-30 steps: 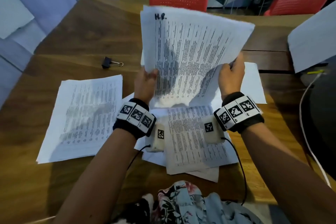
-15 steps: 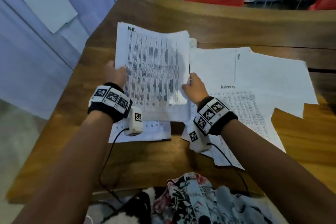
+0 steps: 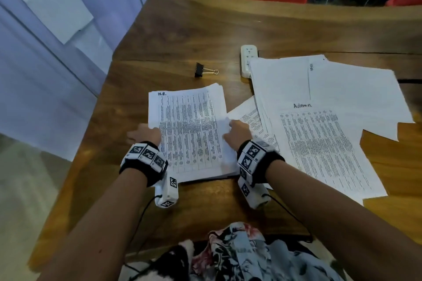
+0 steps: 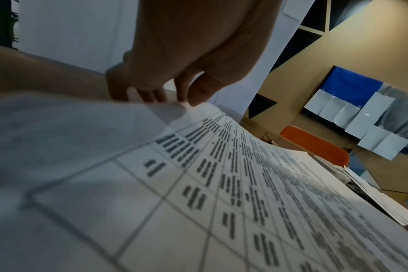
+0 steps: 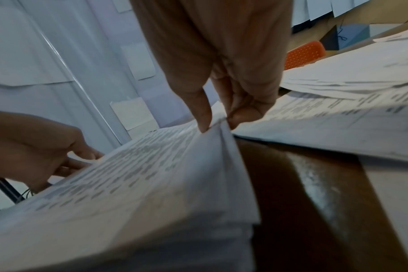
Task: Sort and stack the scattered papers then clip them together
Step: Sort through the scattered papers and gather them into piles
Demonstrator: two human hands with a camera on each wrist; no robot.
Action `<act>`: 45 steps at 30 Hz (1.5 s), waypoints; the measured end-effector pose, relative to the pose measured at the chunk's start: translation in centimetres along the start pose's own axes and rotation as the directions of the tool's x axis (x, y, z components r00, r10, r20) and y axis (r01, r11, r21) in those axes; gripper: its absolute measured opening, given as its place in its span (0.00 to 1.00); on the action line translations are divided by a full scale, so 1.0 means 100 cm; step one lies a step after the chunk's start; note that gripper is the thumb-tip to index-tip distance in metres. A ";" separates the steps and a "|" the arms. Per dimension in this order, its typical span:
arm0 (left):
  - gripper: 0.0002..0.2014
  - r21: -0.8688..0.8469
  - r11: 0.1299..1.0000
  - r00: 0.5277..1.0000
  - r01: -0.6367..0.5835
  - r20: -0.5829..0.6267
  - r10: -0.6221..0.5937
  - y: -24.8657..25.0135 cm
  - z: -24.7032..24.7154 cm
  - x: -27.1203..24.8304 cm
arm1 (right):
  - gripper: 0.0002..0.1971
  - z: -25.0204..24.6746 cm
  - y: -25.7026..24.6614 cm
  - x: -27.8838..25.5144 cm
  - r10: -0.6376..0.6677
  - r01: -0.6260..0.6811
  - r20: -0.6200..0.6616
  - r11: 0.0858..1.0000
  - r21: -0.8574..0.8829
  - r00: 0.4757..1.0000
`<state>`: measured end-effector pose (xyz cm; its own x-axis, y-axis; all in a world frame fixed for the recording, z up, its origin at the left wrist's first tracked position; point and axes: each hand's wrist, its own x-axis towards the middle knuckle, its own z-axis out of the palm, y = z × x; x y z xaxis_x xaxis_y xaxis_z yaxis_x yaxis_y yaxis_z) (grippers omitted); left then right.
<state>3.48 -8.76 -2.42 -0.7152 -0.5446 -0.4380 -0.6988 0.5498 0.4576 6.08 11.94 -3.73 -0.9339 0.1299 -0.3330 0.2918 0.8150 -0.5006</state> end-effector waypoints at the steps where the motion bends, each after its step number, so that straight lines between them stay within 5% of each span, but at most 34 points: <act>1: 0.23 0.028 0.999 0.999 0.030 0.029 -0.030 0.000 0.001 0.000 | 0.17 0.003 -0.001 -0.001 0.014 -0.014 0.009 1.000 -0.027 1.000; 6: 0.27 0.032 0.998 0.996 0.054 0.071 -0.057 0.005 0.015 -0.007 | 0.16 0.014 -0.004 -0.004 0.031 -0.022 0.111 0.997 -0.079 0.993; 9: 0.36 0.088 0.995 0.999 0.051 0.000 -0.051 0.013 0.018 -0.016 | 0.18 -0.001 0.011 0.000 -0.008 0.007 -0.012 0.997 -0.071 1.000; 13: 0.36 0.086 0.989 0.992 -0.121 0.039 0.118 0.047 0.030 -0.030 | 0.25 -0.043 0.047 0.000 0.241 -0.259 -0.125 0.954 -0.152 0.962; 17: 0.27 0.052 0.947 0.934 -0.315 0.194 0.300 0.092 0.051 -0.057 | 0.41 -0.060 0.088 -0.008 0.445 -0.421 0.009 0.853 -0.308 0.895; 19: 0.26 0.029 0.918 0.890 -0.395 0.258 0.375 0.111 0.064 -0.070 | 0.44 -0.058 0.103 -0.012 0.423 -0.388 0.008 0.838 -0.384 0.906; 21: 0.24 -0.023 0.896 0.842 -0.443 0.334 0.424 0.125 0.077 -0.084 | 0.36 -0.065 0.113 -0.015 0.348 -0.323 -0.022 0.842 -0.433 0.937; 24: 0.11 -0.011 0.859 0.765 -0.512 0.449 0.462 0.134 0.103 -0.101 | 0.18 -0.094 0.128 -0.018 0.282 -0.281 -0.026 0.934 -0.221 0.959; 27: 0.07 0.016 0.825 0.721 -0.565 0.495 0.484 0.133 0.133 -0.113 | 0.16 -0.133 0.156 -0.022 0.357 -0.346 -0.095 0.931 0.116 0.929; 30: 0.15 0.031 0.848 0.755 -0.528 0.474 0.453 0.129 0.155 -0.120 | 0.15 -0.170 0.175 -0.033 0.430 -0.343 -0.195 0.868 0.360 0.882; 34: 0.15 -0.089 0.938 0.817 -0.334 0.470 0.335 0.138 0.172 -0.121 | 0.15 -0.189 0.186 -0.031 0.410 -0.301 -0.204 0.859 0.415 0.889; 36: 0.26 -0.159 0.958 0.834 -0.239 0.472 0.286 0.147 0.179 -0.119 | 0.15 -0.183 0.192 -0.023 0.383 -0.315 -0.122 0.872 0.374 0.916; 39: 0.26 -0.323 0.939 0.848 -0.122 0.458 0.267 0.165 0.186 -0.126 | 0.16 -0.165 0.199 -0.014 0.307 -0.302 0.025 0.914 0.270 0.951; 45: 0.20 -0.299 0.935 0.903 -0.193 0.318 0.288 0.182 0.200 -0.134 | 0.31 -0.137 0.207 -0.013 0.044 -0.039 0.175 0.999 -0.035 0.984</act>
<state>0.13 21.18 -3.69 -0.8500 -0.1323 -0.5099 -0.5127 0.4296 0.7433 10.53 36.41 -2.71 -0.8696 0.0652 -0.4894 0.3206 0.8284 -0.4593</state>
